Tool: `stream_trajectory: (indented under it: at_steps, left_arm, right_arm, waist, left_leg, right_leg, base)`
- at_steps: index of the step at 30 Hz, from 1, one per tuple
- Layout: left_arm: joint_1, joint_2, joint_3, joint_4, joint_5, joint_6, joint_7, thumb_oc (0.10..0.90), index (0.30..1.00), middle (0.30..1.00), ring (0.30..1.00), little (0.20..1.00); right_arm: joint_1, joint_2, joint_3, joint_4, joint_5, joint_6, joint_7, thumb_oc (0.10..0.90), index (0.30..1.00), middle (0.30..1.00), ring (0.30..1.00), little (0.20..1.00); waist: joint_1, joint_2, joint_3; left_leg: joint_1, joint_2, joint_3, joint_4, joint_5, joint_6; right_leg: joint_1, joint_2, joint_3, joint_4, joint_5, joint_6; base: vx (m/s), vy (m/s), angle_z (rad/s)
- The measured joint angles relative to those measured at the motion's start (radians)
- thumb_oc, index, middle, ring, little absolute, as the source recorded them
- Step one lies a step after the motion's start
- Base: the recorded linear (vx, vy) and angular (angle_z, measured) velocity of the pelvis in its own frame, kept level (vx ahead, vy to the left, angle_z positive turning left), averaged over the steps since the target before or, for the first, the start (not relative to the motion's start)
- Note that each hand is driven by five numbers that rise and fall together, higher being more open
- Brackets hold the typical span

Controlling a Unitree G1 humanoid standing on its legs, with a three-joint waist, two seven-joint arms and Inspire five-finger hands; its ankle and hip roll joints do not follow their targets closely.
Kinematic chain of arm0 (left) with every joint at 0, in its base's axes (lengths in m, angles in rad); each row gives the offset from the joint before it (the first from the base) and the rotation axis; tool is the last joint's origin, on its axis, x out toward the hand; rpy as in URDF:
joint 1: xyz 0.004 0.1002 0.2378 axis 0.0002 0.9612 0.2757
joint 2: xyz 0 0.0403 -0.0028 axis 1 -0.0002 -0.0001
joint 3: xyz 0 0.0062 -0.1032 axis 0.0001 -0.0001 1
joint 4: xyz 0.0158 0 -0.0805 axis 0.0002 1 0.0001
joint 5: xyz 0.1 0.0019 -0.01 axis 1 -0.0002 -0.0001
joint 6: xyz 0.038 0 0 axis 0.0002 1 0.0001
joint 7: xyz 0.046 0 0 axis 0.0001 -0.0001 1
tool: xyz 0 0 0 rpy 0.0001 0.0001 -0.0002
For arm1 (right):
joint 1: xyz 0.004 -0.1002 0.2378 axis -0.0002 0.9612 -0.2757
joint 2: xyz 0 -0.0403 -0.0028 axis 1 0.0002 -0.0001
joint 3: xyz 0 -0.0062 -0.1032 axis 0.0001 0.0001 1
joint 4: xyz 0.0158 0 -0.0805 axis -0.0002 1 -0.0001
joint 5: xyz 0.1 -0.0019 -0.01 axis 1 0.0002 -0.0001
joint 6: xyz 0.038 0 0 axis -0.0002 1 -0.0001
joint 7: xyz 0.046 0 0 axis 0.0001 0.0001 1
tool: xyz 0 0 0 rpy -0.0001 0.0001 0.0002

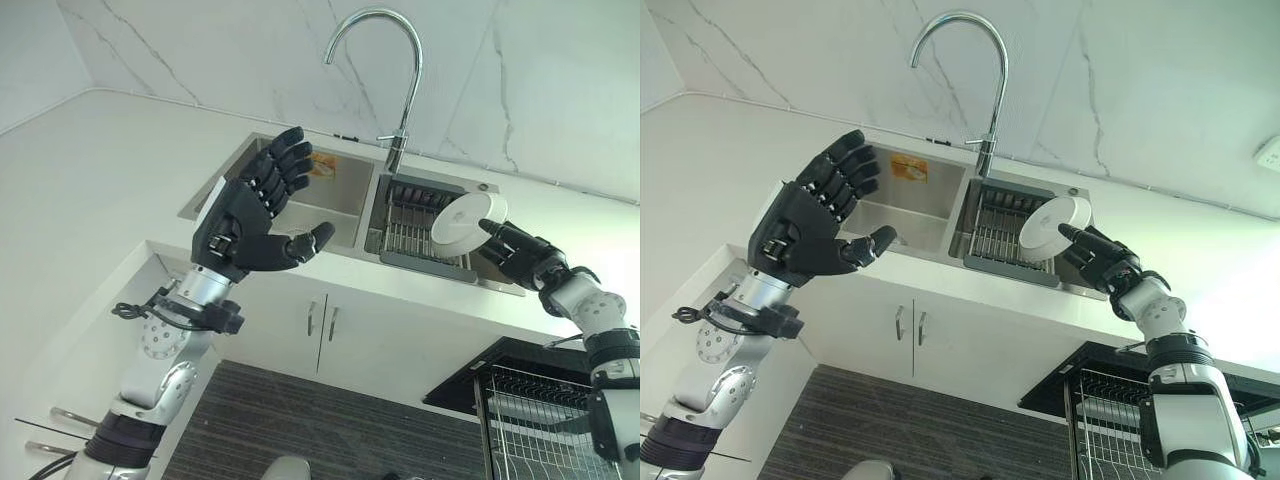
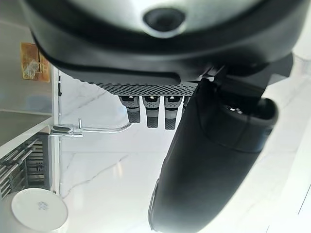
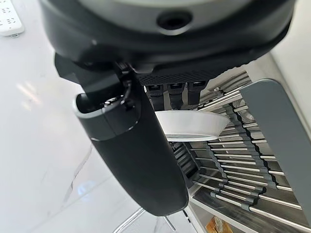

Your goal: Place the dishes in the dishwasher.

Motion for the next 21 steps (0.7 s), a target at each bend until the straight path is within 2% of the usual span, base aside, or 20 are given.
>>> stream_trajectory:
  at_steps: [7,21]
  left_arm:
    - [0.0,0.001,0.0,0.0,-0.001,0.001,0.0,0.8,0.9,0.9,0.9,0.9]
    - [0.0,0.03,0.0,0.0,-0.001,0.021,-0.001,0.8,0.9,0.9,0.9,0.9]
  right_arm:
    - [-0.034,-0.009,0.002,0.076,-0.002,0.005,0.016,0.8,0.9,0.9,0.9,0.9]
    - [-0.035,-0.011,0.002,0.077,-0.039,0.009,0.026,0.8,0.9,0.9,0.9,0.9]
  waist:
    - [0.003,0.0,0.001]
    - [0.008,0.0,0.003]
  left_leg:
    - [0.001,-0.001,-0.002,-0.01,0.005,-0.002]
    - [0.0,-0.006,-0.012,-0.012,0.009,-0.002]
  right_leg:
    - [0.0,-0.001,-0.003,-0.002,-0.001,0.001]
    - [0.001,-0.003,-0.008,-0.002,-0.001,0.001]
  base:
    - [0.01,-0.002,0.0]
    - [0.0,0.0,0.0]
